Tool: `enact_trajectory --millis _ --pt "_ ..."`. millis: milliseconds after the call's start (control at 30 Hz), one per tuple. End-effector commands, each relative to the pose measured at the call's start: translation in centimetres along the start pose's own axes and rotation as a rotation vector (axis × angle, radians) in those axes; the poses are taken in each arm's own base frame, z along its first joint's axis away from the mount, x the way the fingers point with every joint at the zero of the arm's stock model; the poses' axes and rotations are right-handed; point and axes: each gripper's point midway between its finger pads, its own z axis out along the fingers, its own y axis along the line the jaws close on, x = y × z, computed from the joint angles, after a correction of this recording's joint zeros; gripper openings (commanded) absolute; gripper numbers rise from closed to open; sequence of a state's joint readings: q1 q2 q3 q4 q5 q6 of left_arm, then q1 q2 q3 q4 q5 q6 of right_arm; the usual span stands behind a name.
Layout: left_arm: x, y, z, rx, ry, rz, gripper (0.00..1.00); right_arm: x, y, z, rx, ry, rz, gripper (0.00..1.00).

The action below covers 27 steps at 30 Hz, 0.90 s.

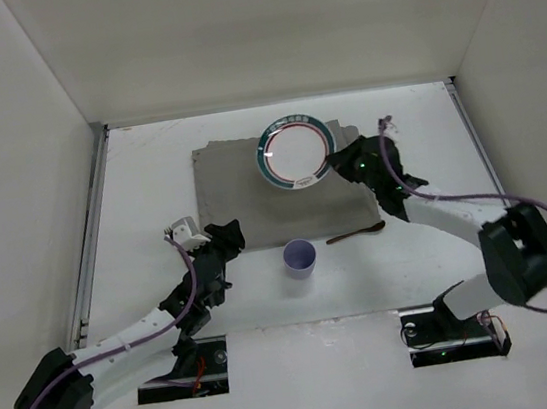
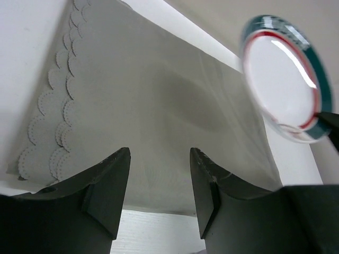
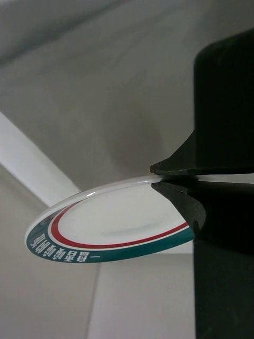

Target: Set the dinner table for one person

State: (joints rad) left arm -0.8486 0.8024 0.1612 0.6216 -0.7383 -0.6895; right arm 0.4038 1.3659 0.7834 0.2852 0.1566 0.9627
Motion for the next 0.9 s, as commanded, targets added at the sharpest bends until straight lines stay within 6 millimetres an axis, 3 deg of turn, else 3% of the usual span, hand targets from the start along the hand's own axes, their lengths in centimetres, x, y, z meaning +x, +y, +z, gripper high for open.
enact_trajectory --millis 0,133,233,400,533,667,767,867 --pt "-1.0 -0.2 0.2 -0.002 -0.046 -0.041 0.47 1.9 4.0 2.6 -0.092 0.022 0.011 0.05" --pt "-0.7 0.0 0.3 -0.008 -0.041 -0.037 0.47 5.9 4.4 5.2 -0.078 0.108 0.012 0.05" --pt "-0.4 0.1 0.5 -0.021 -0.035 -0.03 0.47 7.7 3.9 6.2 -0.056 0.142 0.016 0.05" --pt "-0.1 0.3 0.7 -0.026 -0.029 -0.031 0.47 9.5 2.3 7.1 -0.014 0.185 0.027 0.07" --pt "0.1 0.4 0.7 -0.029 -0.026 -0.026 0.47 11.4 -0.6 7.1 0.066 0.231 0.026 0.11" --pt "0.1 0.5 0.8 -0.034 -0.027 -0.024 0.47 11.8 -3.0 6.0 0.146 0.211 0.03 0.33" --pt "0.1 0.5 0.8 -0.032 -0.027 -0.026 0.47 10.8 -2.3 5.0 0.126 0.192 -0.001 0.49" --pt "0.0 0.4 0.8 -0.033 -0.029 -0.025 0.47 9.1 -1.4 3.4 0.122 0.153 -0.048 0.57"
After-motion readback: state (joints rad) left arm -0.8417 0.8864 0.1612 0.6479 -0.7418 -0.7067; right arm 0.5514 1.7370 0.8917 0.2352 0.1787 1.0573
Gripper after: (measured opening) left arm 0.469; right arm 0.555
